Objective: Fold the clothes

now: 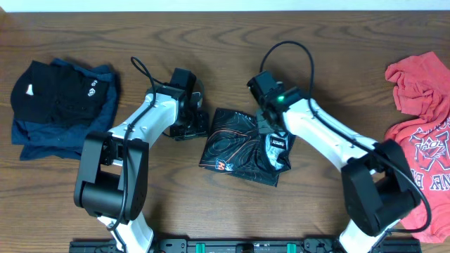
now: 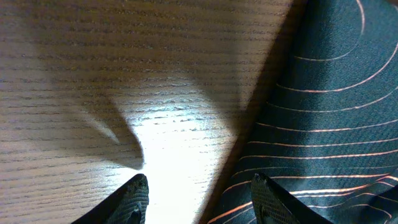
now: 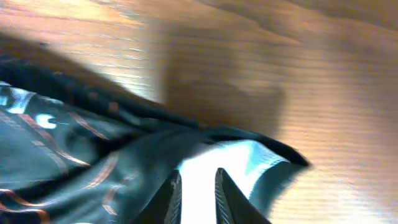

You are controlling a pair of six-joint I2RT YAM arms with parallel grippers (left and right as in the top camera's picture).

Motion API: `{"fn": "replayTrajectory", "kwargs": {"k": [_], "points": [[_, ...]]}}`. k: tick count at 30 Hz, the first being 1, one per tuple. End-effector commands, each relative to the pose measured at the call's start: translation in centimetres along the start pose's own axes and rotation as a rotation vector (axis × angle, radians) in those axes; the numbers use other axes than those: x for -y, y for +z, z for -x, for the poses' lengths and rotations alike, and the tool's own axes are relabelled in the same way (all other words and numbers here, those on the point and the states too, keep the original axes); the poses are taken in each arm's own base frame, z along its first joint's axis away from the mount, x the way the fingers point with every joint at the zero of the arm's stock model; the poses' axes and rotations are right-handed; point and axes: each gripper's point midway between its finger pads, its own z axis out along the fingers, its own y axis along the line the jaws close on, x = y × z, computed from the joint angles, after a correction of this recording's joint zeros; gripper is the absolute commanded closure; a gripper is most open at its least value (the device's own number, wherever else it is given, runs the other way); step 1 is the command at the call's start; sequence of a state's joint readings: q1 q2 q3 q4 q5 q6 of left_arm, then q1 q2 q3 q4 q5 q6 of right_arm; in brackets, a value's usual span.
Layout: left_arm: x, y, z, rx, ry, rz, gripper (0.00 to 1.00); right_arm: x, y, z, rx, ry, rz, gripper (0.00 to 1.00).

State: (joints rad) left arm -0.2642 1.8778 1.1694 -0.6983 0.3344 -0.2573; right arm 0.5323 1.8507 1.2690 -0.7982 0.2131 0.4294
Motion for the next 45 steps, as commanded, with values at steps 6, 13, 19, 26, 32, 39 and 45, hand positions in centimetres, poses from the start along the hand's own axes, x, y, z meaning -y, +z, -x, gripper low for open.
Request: {"fn": "replayTrajectory", "kwargs": {"k": [6, 13, 19, 26, 32, 39, 45], "points": [[0.9, -1.6, 0.6, 0.044, 0.057, -0.020, 0.46, 2.4, -1.4, 0.5, 0.010, 0.066, -0.052, 0.88], [3.1, -4.2, 1.4, 0.145, 0.115, -0.057, 0.46, 0.3, -3.3, -0.3, -0.025, -0.024, 0.128, 0.86], [4.9, -2.7, 0.2, 0.107, 0.226, -0.052, 0.45, -0.3, -1.6, -5.6, -0.211, -0.074, 0.166, 0.87], [5.3, 0.2, -1.1, 0.037, 0.291, -0.001, 0.45, 0.1, 1.0, -10.1, -0.303, -0.085, 0.161, 0.86], [2.1, 1.3, -0.6, 0.034, 0.273, 0.165, 0.45, -0.1, 1.8, -12.7, -0.366, -0.080, 0.202, 0.85], [0.8, 1.0, -0.4, 0.032, 0.245, 0.204, 0.45, -0.6, 2.1, -12.9, -0.354, -0.089, 0.217, 0.84], [0.7, 1.0, -0.5, 0.028, 0.243, 0.205, 0.45, -3.1, 1.7, -12.0, -0.329, -0.078, 0.350, 0.82]]}}
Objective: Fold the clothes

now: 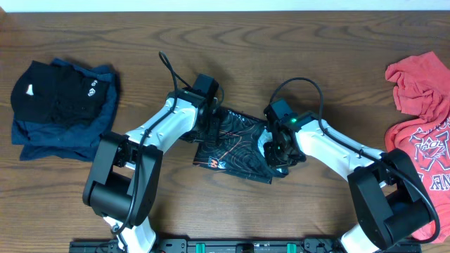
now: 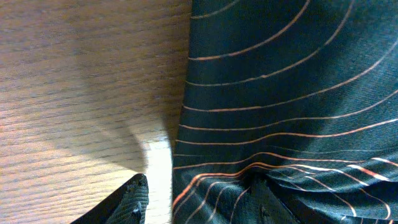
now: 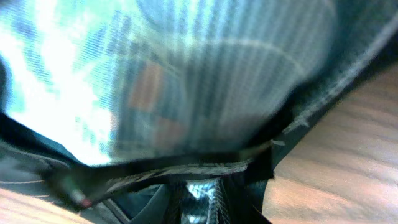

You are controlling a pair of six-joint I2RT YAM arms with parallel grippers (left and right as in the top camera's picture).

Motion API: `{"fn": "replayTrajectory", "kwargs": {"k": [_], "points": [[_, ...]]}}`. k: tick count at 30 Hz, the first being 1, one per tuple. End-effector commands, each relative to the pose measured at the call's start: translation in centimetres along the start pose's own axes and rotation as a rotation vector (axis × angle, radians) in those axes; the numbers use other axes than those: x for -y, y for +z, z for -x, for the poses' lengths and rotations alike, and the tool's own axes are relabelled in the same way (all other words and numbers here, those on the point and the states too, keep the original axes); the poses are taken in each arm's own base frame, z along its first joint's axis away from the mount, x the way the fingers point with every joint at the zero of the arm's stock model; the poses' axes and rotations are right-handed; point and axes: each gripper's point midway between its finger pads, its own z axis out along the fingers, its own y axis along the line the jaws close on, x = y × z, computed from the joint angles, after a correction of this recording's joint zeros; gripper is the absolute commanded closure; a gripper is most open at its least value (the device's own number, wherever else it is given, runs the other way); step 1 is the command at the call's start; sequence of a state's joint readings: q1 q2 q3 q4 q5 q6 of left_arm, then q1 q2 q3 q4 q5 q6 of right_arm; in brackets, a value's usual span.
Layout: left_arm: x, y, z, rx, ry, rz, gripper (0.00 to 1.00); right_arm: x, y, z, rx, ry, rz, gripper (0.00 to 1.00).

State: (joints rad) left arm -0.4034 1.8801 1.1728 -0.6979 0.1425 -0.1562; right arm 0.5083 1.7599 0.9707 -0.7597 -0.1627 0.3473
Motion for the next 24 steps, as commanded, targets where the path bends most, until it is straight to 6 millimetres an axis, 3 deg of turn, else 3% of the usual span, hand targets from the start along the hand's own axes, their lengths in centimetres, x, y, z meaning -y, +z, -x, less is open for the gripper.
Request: {"fn": "replayTrajectory", "kwargs": {"k": [1, 5, 10, 13, 18, 20, 24], "points": [[-0.5, 0.1, 0.2, -0.001, 0.005, 0.025, 0.45, -1.3, 0.6, -0.7, -0.030, -0.025, 0.067, 0.82], [-0.3, -1.7, 1.1, 0.042, 0.002, 0.012, 0.44, 0.4, 0.6, -0.7, -0.021, 0.041, -0.016, 0.86], [-0.3, -6.1, 3.8, 0.193, 0.009, -0.028, 0.20, 1.8, -1.0, 0.6, 0.046, 0.075, -0.069, 0.85], [0.4, -7.2, 5.1, 0.247, 0.050, -0.147, 0.14, 2.7, -3.0, 1.7, 0.123, 0.093, -0.090, 0.82], [0.1, -6.6, 6.3, 0.253, 0.042, -0.323, 0.12, 3.4, -6.1, 2.8, 0.237, 0.110, -0.085, 0.73], [0.1, -6.1, 6.6, 0.251, 0.059, -0.389, 0.12, 3.4, -7.1, 3.1, 0.274, 0.111, -0.080, 0.64], [-0.7, -4.2, 6.4, 0.215, 0.068, -0.407, 0.12, 3.3, -8.1, 3.2, 0.304, 0.111, -0.073, 0.62]]}}
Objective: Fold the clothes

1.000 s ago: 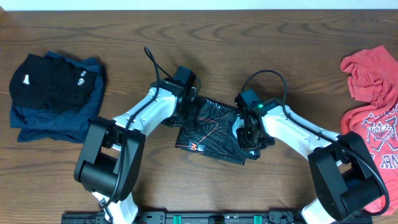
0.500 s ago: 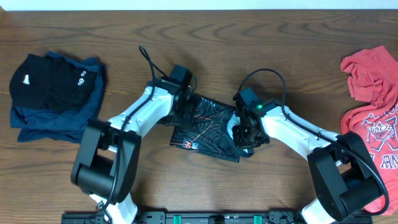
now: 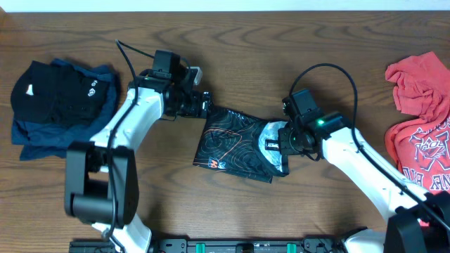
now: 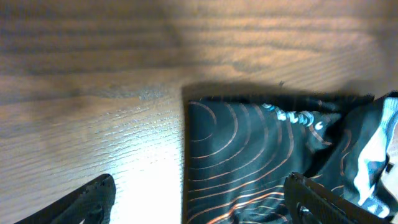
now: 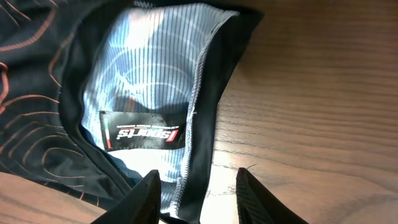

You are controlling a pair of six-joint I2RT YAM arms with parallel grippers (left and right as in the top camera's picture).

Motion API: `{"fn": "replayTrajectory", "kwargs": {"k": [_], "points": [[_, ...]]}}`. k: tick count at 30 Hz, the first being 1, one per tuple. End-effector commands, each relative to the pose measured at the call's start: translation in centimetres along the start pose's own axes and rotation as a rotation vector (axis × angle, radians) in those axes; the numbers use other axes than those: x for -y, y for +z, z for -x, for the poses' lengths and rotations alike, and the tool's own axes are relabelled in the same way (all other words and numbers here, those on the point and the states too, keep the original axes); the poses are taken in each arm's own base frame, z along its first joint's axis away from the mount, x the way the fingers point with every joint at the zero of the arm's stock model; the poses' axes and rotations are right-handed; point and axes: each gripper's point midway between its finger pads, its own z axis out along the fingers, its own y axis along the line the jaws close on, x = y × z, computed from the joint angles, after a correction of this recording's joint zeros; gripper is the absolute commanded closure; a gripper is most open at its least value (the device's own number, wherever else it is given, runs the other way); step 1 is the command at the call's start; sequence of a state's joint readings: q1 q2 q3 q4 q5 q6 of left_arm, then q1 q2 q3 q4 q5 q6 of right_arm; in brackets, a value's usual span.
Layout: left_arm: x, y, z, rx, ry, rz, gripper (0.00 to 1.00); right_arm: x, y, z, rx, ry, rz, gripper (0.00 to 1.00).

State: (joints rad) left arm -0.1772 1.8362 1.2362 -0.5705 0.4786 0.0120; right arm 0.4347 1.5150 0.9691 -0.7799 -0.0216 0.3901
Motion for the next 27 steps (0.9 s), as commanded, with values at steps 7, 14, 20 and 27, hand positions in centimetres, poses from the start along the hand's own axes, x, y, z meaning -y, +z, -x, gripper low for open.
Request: {"fn": "replayTrajectory", "kwargs": {"k": [7, 14, 20, 27], "points": [[0.9, 3.9, -2.2, -0.111, 0.043, -0.189, 0.11, 0.6, -0.8, 0.5, 0.028, 0.016, -0.019, 0.62], [1.5, 7.2, -4.8, -0.218, -0.021, -0.302, 0.14, 0.6, -0.8, 0.4, 0.024, 0.016, -0.021, 0.62], [3.5, 8.6, -6.0, -0.261, 0.031, -0.334, 0.36, 0.9, -0.8, 0.5, 0.028, 0.016, -0.036, 0.62], [4.1, 9.0, -5.6, -0.243, 0.064, -0.338, 0.81, 1.2, -0.8, 0.3, 0.021, 0.015, -0.052, 0.63]]}}
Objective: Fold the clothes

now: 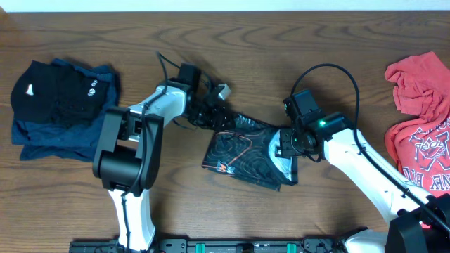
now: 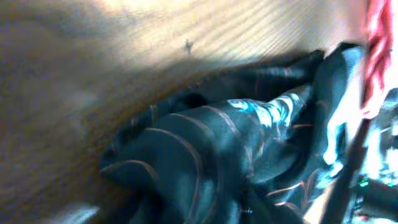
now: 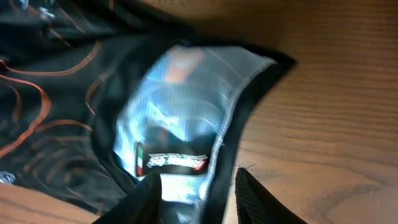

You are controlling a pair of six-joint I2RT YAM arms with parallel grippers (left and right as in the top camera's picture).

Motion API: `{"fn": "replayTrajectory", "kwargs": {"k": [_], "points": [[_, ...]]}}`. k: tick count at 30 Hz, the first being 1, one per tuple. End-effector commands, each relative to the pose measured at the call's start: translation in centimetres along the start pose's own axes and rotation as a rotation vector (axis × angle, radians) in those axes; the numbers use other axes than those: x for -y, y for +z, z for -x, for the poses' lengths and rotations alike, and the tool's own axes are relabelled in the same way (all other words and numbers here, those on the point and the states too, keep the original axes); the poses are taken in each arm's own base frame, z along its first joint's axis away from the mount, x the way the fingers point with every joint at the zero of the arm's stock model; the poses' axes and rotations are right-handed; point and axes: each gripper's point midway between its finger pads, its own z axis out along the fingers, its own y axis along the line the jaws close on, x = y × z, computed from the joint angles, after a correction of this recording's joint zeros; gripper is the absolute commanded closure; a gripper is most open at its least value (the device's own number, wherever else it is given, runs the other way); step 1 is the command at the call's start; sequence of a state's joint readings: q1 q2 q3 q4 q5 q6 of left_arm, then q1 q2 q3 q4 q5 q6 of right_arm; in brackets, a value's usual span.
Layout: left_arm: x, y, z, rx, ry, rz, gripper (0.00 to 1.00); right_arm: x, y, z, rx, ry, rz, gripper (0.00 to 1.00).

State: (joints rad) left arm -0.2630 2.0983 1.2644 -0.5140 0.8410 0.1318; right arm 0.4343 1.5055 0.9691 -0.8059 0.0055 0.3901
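Note:
A black jersey with orange contour lines [image 1: 242, 151] lies crumpled at the table's middle, its pale blue inside and label [image 3: 171, 162] showing at the collar. My left gripper [image 1: 219, 116] is at the jersey's upper left corner. In the left wrist view bunched cloth [image 2: 205, 143] fills the lower frame and hides the fingers, and the gripper looks shut on it. My right gripper [image 3: 202, 199] is open at the collar [image 1: 285, 144], one finger on each side of the collar's edge.
A folded stack of black and navy clothes [image 1: 63, 105] lies at the far left. A crumpled red shirt [image 1: 422, 91] lies at the right edge and also shows in the left wrist view [image 2: 376, 50]. Bare wooden table [image 1: 225, 42] surrounds the jersey.
My left gripper was wide open short of the jersey's upper left corner; now it is in the cloth there, which is bunched. The jersey has shifted slightly right and toward me. The right gripper stays open at the collar.
At first my left gripper stood open beside the jersey's left edge and the right was shut on the collar. Then both were over the cloth. Then both were open, drawn back to the edges. Now the left has the corner bunched.

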Motion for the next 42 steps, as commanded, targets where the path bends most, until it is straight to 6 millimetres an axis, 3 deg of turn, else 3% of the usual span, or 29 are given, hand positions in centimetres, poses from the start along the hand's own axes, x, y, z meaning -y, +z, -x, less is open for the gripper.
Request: {"fn": "replayTrajectory", "kwargs": {"k": [1, 5, 8, 11, 12, 18, 21, 26, 35, 42], "points": [[-1.9, 1.1, -1.5, -0.042, -0.035, 0.039, 0.94, 0.7, -0.5, 0.6, 0.026, 0.010, -0.029, 0.63], [-2.2, 0.3, -1.0, -0.019, -0.031, 0.053, 0.94, 1.5, -0.6, 0.5, 0.029, 0.009, -0.070, 0.66], [-3.9, -2.1, 0.1, 0.021, -0.033, 0.178, 0.94, 2.1, -0.7, 0.6, 0.038, 0.011, -0.100, 0.67], [-6.4, -6.8, 1.8, 0.109, -0.102, 0.369, 0.94, 2.7, -0.9, 0.8, 0.049, 0.022, -0.119, 0.66], [-7.1, -9.3, 2.4, 0.158, -0.129, 0.427, 0.94, 3.0, -1.1, 0.9, 0.055, 0.031, -0.122, 0.66], [-8.4, -21.3, 4.4, 0.435, -0.162, 0.616, 0.94, 4.4, -1.8, 1.6, 0.079, 0.083, -0.126, 0.66], [-9.3, -27.4, 4.7, 0.578, -0.173, 0.745, 0.94, 5.0, -1.8, 1.7, 0.080, 0.101, -0.130, 0.66], [-11.1, -35.4, 3.7, 0.754, -0.221, 0.905, 0.94, 5.3, -1.8, 1.7, 0.080, 0.112, -0.133, 0.66], [-15.0, -44.0, 0.8, 0.946, -0.313, 1.031, 0.94, 5.3, -1.8, 1.7, 0.078, 0.112, -0.134, 0.65], [-17.2, -47.7, -1.8, 1.014, -0.378, 1.091, 0.94, 5.3, -1.8, 1.7, 0.078, 0.112, -0.135, 0.64]]}}
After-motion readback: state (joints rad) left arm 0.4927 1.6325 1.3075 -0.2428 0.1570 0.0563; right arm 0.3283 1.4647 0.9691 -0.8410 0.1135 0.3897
